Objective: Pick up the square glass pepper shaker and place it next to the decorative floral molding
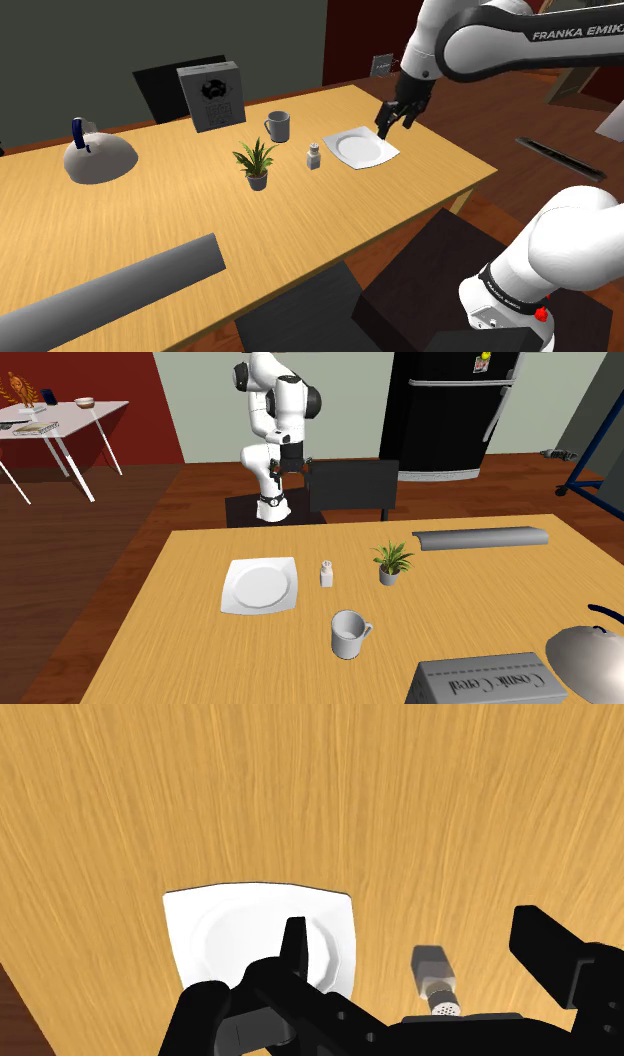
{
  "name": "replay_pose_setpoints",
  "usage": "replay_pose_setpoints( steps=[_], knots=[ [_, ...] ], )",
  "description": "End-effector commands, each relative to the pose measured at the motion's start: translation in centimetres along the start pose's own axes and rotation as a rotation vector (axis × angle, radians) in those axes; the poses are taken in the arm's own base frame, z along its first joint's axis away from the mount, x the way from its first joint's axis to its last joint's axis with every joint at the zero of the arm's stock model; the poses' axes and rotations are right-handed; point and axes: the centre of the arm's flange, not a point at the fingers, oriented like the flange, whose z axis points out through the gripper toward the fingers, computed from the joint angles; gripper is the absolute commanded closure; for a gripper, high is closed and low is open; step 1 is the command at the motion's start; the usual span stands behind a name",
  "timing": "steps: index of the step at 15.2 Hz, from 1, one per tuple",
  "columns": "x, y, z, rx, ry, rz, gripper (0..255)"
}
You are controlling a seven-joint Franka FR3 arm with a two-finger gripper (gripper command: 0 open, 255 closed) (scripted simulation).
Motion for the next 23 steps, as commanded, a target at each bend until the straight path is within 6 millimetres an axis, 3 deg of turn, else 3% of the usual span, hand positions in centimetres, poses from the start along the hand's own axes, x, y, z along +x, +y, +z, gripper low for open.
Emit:
replay_pose_setpoints(
  steps=[1,19,23],
  knots=[
    [1.6,-0.9,2.0,0.004,0.01,0.004,0],
    [16.9,-8.2,17.4,0.03,0.079,0.035,0],
    [17.7,-8.6,19.6,0.031,0.082,0.036,0]
  ],
)
